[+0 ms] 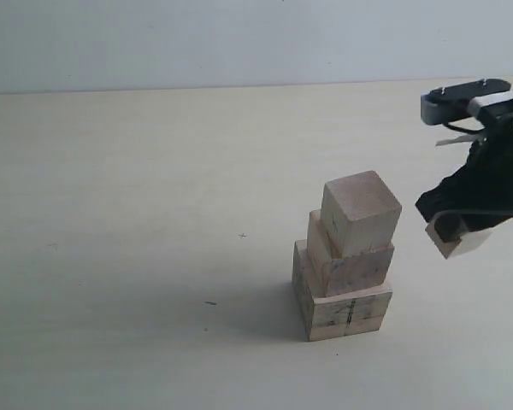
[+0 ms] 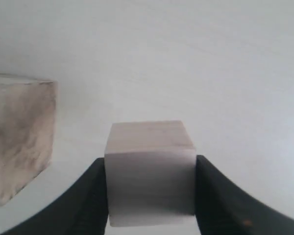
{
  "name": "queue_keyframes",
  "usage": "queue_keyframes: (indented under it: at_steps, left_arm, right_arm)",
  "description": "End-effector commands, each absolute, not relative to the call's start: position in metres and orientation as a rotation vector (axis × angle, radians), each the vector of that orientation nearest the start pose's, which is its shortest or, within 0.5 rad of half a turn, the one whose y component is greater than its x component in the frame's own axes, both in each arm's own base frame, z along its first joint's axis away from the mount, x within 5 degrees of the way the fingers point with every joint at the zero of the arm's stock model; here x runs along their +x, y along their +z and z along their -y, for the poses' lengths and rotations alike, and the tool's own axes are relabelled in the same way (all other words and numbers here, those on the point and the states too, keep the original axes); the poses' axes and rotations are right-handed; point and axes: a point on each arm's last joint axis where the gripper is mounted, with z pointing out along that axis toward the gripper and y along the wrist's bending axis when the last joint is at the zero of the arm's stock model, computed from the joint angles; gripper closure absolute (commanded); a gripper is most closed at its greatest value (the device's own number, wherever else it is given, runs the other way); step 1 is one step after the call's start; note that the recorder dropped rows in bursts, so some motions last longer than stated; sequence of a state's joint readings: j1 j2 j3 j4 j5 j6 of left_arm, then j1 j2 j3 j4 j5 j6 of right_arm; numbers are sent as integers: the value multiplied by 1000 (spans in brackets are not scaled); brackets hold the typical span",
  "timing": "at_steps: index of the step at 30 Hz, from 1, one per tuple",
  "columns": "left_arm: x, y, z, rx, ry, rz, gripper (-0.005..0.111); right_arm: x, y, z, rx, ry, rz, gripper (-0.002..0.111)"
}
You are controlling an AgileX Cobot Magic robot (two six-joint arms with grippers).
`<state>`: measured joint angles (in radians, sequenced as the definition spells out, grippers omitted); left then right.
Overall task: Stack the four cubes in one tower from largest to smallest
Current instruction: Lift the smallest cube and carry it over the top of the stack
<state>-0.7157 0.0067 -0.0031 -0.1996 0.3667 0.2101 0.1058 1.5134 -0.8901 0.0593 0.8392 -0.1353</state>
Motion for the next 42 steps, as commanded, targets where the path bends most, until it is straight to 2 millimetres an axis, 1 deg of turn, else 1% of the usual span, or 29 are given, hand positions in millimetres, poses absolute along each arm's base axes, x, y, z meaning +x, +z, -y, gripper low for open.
queue_keyframes:
  at_steps: [1, 3, 7, 11, 14, 17, 22, 24, 26, 30, 34, 38, 42]
  left_arm:
    - [36, 181, 40, 724, -543, -1727, 107]
    - [36, 181, 40, 724, -543, -1727, 107]
    - [36, 181, 40, 724, -543, -1727, 107]
    - [36, 181, 40, 724, -543, -1727, 107]
    - [36, 181, 40, 724, -543, -1727, 107]
    - [36, 181, 40, 724, -543, -1727, 107]
    - [36, 181, 40, 724, -543, -1727, 107]
    - [36, 181, 40, 724, -543, -1727, 107]
    - [36, 181, 40, 724, -543, -1727, 107]
    - [36, 181, 40, 724, -543, -1727, 107]
    - [36, 181, 40, 724, -543, -1727, 107]
    - [36, 181, 40, 724, -543, -1727, 107]
    - [36, 181, 40, 724, -543, -1727, 107]
  right_arm:
    - [237, 255, -34, -244, 158, -2891, 108]
    - [228, 273, -36, -225, 197, -2891, 108]
    - [216, 309, -35, -241, 210, -2886, 108]
    - [214, 344, -37, -176, 249, -2760, 108]
    - [213, 361, -42, -129, 339, -2700, 108]
    - [212, 372, -49, -141, 413, -2660, 108]
    - [208, 377, -68, -268, 437, -2643, 108]
    - [207, 380, -79, -334, 430, -2633, 108]
    - [207, 381, -84, -339, 408, -2638, 108]
    - [208, 375, -98, -397, 388, -2666, 108]
    - [214, 363, -114, -466, 384, -2709, 108]
    - [222, 353, -118, -480, 344, -2748, 108]
    - [224, 352, -118, -473, 329, -2753, 108]
